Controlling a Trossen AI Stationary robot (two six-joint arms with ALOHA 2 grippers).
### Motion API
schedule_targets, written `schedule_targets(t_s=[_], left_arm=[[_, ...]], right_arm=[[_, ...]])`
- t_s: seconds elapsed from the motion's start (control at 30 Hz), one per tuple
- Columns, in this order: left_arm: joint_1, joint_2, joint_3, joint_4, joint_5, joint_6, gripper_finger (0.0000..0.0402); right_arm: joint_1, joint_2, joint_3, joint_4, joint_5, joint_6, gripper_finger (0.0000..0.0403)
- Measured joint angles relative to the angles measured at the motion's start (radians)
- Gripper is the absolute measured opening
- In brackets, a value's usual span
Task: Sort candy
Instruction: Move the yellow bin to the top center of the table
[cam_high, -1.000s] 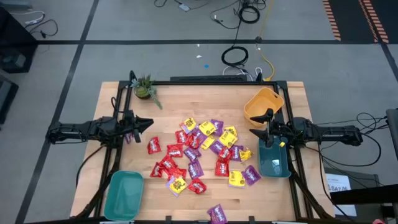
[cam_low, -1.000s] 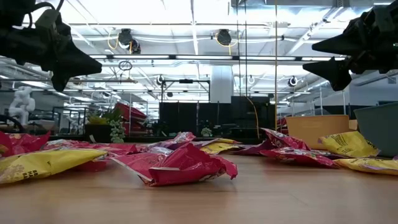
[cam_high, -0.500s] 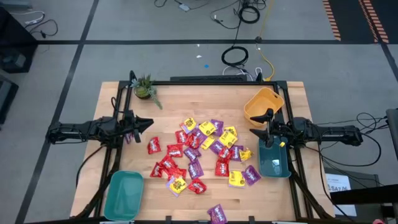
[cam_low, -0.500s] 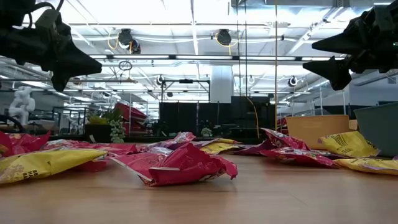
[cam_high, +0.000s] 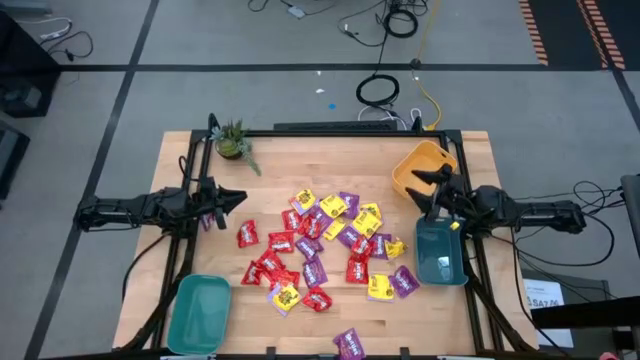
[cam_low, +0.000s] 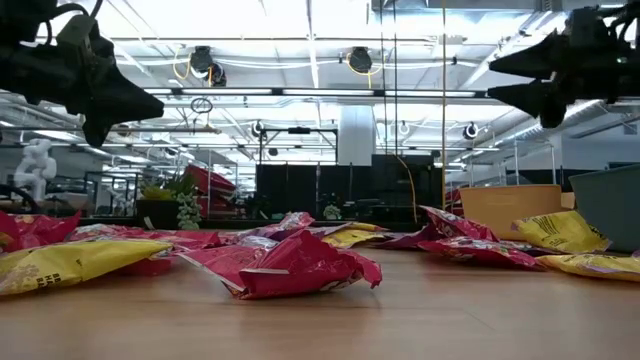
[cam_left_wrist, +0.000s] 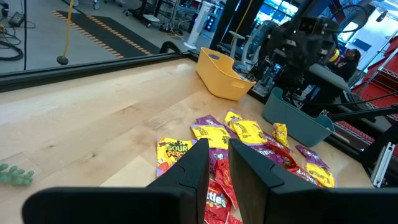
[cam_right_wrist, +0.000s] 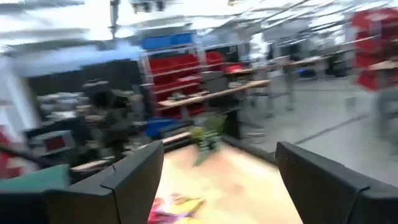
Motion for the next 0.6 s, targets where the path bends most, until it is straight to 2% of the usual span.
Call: schedule_targets(t_s=[0.2,0.3,0.4,0.47,0.53,0.6], left_arm=[[0.000,0.000,0.000,0.000,0.000,0.000,0.0070],[0.000,0.000,0.000,0.000,0.000,0.000,0.0070],[0.000,0.000,0.000,0.000,0.000,0.000,0.0070],[0.000,0.000,0.000,0.000,0.000,0.000,0.0070],[0.000,0.000,0.000,0.000,0.000,0.000,0.0070],[0.000,0.000,0.000,0.000,0.000,0.000,0.0070]], right_arm=[[0.000,0.171,0.208,-0.071,0.120,-0.097,0.0304],[0.000,0.319,0.371,-0.187,0.273,-0.048,0.0304],[-0.021,0.491,0.568,-0.361,0.410,0.111,0.0304],[-0.055,0.605,0.701,-0.503,0.470,0.286,0.0304],[-0.105,0.712,0.840,-0.690,0.485,0.498,0.0304],[-0.170,0.815,0.976,-0.905,0.434,0.731,0.0304]])
